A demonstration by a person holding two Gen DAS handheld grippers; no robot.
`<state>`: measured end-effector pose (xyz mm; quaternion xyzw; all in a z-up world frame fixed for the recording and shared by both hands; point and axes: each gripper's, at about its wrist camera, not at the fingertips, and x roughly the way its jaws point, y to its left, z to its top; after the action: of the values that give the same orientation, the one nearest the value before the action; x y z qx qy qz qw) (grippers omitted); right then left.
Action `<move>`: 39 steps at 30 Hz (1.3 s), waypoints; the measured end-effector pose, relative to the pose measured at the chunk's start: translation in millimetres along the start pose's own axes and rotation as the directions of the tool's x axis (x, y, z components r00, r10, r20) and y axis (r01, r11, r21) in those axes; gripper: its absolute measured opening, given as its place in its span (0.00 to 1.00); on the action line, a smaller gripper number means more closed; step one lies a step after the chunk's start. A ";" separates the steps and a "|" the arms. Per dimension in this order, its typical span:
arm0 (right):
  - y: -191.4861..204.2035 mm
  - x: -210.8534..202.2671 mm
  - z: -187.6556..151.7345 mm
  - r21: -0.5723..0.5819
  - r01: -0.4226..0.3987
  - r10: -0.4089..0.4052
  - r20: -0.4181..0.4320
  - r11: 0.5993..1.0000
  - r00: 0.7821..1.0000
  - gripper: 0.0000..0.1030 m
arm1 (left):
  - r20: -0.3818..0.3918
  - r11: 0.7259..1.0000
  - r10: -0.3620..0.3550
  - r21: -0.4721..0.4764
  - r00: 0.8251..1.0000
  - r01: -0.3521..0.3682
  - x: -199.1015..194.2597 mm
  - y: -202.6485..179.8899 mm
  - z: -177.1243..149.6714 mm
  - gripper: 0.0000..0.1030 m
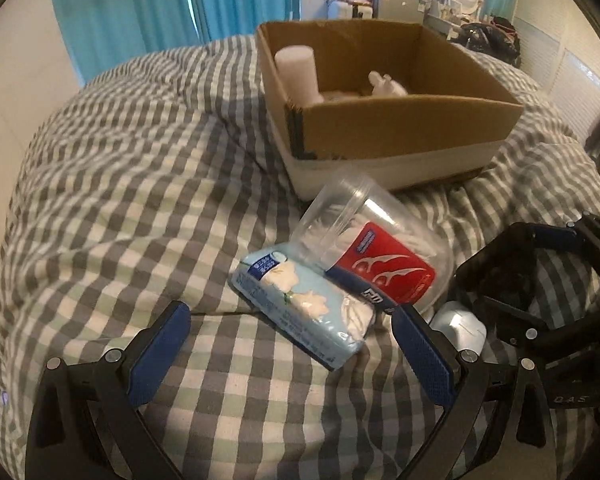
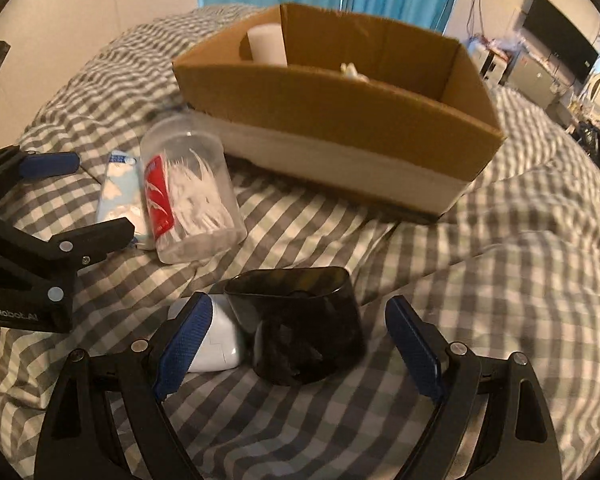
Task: Organize objects
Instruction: 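Grasp the tissue pack with the left tool while the right grasps the black glasses case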
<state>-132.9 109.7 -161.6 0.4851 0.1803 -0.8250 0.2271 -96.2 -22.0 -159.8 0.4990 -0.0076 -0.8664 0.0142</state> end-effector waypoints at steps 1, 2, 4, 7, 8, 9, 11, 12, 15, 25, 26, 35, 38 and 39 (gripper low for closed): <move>-0.4 3.1 -0.1 0.004 -0.004 0.004 -0.009 1.000 1.000 0.85 | -0.005 1.000 0.003 -0.001 1.000 -0.003 1.4 0.0 -0.2 1.00; -0.7 7.9 -0.5 0.005 -0.005 0.005 -0.023 1.000 1.000 0.82 | -0.008 1.000 0.005 0.005 1.000 -0.005 2.1 -1.3 -0.5 1.00; 1.8 10.8 -1.4 -0.006 -0.001 0.001 -0.035 1.000 0.999 0.75 | -0.014 1.000 0.007 0.024 1.000 -0.006 4.1 -6.3 0.1 1.00; 4.6 13.4 -2.3 -0.021 0.011 -0.012 -0.046 1.000 0.999 0.71 | -0.028 0.998 0.022 0.053 0.999 -0.020 7.5 -11.9 -1.5 1.00; 5.3 12.8 -2.8 -0.023 0.017 -0.018 -0.044 1.000 0.999 0.70 | -0.032 0.998 0.025 0.058 0.999 -0.023 9.6 -11.9 -1.3 1.00; 5.7 11.3 -3.6 -0.025 0.025 -0.026 -0.038 0.999 0.999 0.70 | -0.040 0.998 0.029 0.064 0.999 -0.027 11.9 -13.0 -1.1 1.00; 5.8 7.6 -5.0 -0.023 0.040 -0.041 -0.025 0.999 0.999 0.66 | -0.064 0.996 0.043 0.082 0.997 -0.038 18.3 -15.6 -1.2 1.00; 5.3 4.3 -6.0 -0.019 0.050 -0.050 -0.012 0.999 0.999 0.62 | -0.071 0.995 0.047 0.088 0.996 -0.040 20.2 -16.4 -0.6 1.00; 3.3 -2.9 -7.6 -0.004 0.052 -0.052 0.009 0.999 0.999 0.55 | -0.104 0.992 0.064 0.112 0.993 -0.052 30.6 -19.2 2.3 1.00; -3.8 -2.7 -8.4 0.013 0.042 -0.042 0.018 0.999 0.999 0.55 | -0.101 0.987 0.077 0.146 0.992 -0.062 39.7 -29.5 0.5 0.85; -4.4 -2.5 -7.5 0.016 0.041 -0.041 0.021 0.999 0.999 0.55 | -0.097 0.989 0.066 0.139 0.993 -0.052 37.2 -28.2 -0.8 0.83; -14.9 -12.0 -4.9 0.038 0.070 -0.072 0.065 0.997 0.995 0.55 | -0.092 0.996 -0.031 0.075 0.995 0.038 15.9 -17.5 -11.8 0.26; -11.3 -18.8 -6.0 0.042 0.076 -0.079 0.081 0.996 0.994 0.55 | -0.082 0.997 -0.060 0.034 0.995 0.063 7.1 -13.3 -14.1 0.21; -9.1 -21.1 -6.0 0.043 0.078 -0.081 0.083 0.996 0.993 0.55 | -0.074 0.997 -0.069 0.018 0.995 0.070 1.9 -11.0 -15.7 0.20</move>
<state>-124.6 124.6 -145.0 0.4464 0.1735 -0.8566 0.1918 -83.7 -11.1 -169.6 0.5306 0.0013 -0.8473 -0.0210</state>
